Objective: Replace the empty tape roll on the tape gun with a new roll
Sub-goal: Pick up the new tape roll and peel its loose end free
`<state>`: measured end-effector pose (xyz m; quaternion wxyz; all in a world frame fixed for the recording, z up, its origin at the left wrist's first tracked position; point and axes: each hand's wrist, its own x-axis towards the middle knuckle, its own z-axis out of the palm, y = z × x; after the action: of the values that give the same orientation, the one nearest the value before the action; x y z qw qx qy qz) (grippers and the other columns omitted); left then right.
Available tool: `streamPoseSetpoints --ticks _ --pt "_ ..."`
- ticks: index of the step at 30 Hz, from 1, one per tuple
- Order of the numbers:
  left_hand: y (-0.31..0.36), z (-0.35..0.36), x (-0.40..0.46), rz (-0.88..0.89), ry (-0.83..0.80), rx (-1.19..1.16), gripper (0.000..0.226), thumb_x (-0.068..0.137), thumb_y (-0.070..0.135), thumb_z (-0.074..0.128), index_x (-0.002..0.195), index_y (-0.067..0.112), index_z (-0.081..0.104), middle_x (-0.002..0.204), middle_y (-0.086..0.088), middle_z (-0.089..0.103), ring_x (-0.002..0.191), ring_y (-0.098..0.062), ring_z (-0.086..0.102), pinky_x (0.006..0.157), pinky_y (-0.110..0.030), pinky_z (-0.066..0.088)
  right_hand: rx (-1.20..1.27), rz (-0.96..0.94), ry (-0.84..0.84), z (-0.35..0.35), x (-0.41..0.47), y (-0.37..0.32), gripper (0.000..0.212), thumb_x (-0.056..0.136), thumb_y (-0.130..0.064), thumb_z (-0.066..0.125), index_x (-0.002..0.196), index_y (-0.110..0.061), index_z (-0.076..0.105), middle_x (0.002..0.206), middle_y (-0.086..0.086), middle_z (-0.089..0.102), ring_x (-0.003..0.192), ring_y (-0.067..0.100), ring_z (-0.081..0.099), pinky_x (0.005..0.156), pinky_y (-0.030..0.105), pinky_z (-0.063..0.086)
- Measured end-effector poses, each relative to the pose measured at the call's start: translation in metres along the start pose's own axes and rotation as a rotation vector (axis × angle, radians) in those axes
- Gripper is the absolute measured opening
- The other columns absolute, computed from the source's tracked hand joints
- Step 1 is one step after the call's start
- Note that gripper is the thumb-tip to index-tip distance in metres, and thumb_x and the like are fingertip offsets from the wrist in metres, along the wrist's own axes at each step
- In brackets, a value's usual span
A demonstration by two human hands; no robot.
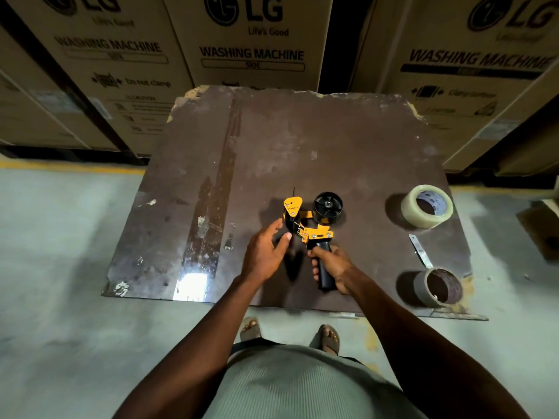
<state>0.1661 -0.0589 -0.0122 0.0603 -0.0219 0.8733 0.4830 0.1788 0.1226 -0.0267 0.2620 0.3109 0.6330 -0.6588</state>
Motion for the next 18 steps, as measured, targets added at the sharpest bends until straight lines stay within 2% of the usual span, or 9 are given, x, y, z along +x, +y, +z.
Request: streamPoseSetpoints --ticks 3,7,9,12,14,18 --pt "0.007 0.002 0.001 -0.004 0.034 -0.018 0.040 0.094 0.029 0.065 0.130 0.011 0.063 0.123 -0.003 0.070 0.112 -0.013 0.065 0.099 -0.031 0.051 0.012 -0.062 0.017 -0.003 -0.005 -0.004 0.006 0.092 -0.012 0.063 0.090 -0.006 0.063 0.056 0.003 0.057 0.043 0.016 0.051 0.044 0.025 0.046" --pt "0.033 0.004 0.006 -0.055 0.098 -0.194 0.013 0.092 0.024 0.068 0.102 0.019 0.075 0.091 0.005 0.074 0.081 -0.002 0.066 0.080 -0.030 0.056 0.058 -0.141 0.028 -0.002 -0.019 -0.024 0.004 0.090 -0.010 0.063 0.088 -0.007 0.063 0.057 0.004 0.057 0.042 0.016 0.050 0.045 0.025 0.045" --pt "0.049 0.005 0.011 -0.103 0.128 -0.326 0.008 0.091 0.029 0.070 0.094 0.024 0.074 0.087 0.006 0.075 0.080 -0.005 0.067 0.081 -0.033 0.056 0.078 -0.178 0.029 -0.002 -0.029 -0.035 0.003 0.090 -0.009 0.063 0.088 -0.007 0.063 0.058 0.005 0.056 0.042 0.016 0.050 0.046 0.025 0.045" --pt "0.076 0.003 0.019 -0.192 0.148 -0.554 0.023 0.084 0.043 0.074 0.089 0.021 0.074 0.087 -0.002 0.076 0.082 -0.015 0.068 0.083 -0.040 0.057 0.096 -0.221 0.032 -0.002 -0.044 -0.049 0.003 0.089 -0.008 0.062 0.088 -0.006 0.063 0.058 0.004 0.056 0.044 0.017 0.051 0.046 0.026 0.045" --pt "0.092 0.000 0.024 -0.231 0.153 -0.678 0.025 0.083 0.040 0.078 0.086 0.016 0.072 0.082 -0.007 0.071 0.079 -0.018 0.064 0.082 -0.043 0.057 0.102 -0.245 0.038 -0.003 -0.053 -0.058 0.004 0.089 -0.009 0.063 0.089 -0.005 0.064 0.059 0.005 0.057 0.046 0.018 0.052 0.047 0.028 0.047" --pt "0.116 -0.006 0.029 -0.294 0.131 -0.792 0.023 0.083 0.031 0.080 0.086 0.011 0.067 0.087 -0.011 0.069 0.083 -0.021 0.065 0.088 -0.043 0.058 0.114 -0.282 0.045 -0.004 -0.067 -0.071 0.007 0.089 -0.008 0.064 0.091 -0.002 0.066 0.060 0.006 0.059 0.047 0.018 0.054 0.048 0.029 0.049"
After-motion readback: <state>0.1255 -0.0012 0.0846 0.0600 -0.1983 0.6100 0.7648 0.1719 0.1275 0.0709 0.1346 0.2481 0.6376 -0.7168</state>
